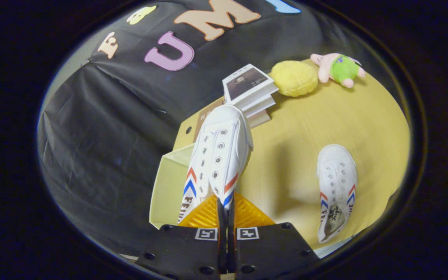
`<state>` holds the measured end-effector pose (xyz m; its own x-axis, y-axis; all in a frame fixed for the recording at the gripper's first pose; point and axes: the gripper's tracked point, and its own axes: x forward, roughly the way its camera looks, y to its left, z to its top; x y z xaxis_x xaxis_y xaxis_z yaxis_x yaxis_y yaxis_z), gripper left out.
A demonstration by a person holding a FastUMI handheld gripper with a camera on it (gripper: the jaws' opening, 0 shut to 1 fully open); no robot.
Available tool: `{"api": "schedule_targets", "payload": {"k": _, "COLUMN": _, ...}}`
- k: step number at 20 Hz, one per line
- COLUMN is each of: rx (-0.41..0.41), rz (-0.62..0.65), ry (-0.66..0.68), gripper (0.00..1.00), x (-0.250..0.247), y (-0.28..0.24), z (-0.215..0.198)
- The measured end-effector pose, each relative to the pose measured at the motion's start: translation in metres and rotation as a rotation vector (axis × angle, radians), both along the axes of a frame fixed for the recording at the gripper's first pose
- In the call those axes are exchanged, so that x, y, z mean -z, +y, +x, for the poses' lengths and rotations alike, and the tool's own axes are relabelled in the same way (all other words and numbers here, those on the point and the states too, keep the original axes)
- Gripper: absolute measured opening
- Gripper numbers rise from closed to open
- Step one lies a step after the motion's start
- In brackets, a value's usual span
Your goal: Open the storage box then place both shoes into the box .Put the left shoe in first, then the right shoe, with the right side of both shoes facing outward in a uniform manner.
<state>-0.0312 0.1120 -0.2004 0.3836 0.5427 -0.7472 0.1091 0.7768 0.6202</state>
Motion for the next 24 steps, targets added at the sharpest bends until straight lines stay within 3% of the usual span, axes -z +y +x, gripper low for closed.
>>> {"api": "schedule_targets", "payload": {"k": 8, "rx": -0.064, "rz": 0.069, "ry": -0.033, "gripper": 0.04, "x": -0.032, "y": 0.074, "z": 0.003}}
{"api": "schedule_targets", "payload": {"k": 15, "rx": -0.157, "rz": 0.034, "ry": 0.025, "gripper": 0.04, "x": -0.003, "y": 0.137, "z": -0.017}}
{"api": "schedule_targets", "payload": {"k": 24, "rx": -0.215, "rz": -0.066, "ry": 0.126, "gripper": 0.04, "x": 0.04, "y": 0.179, "z": -0.034}}
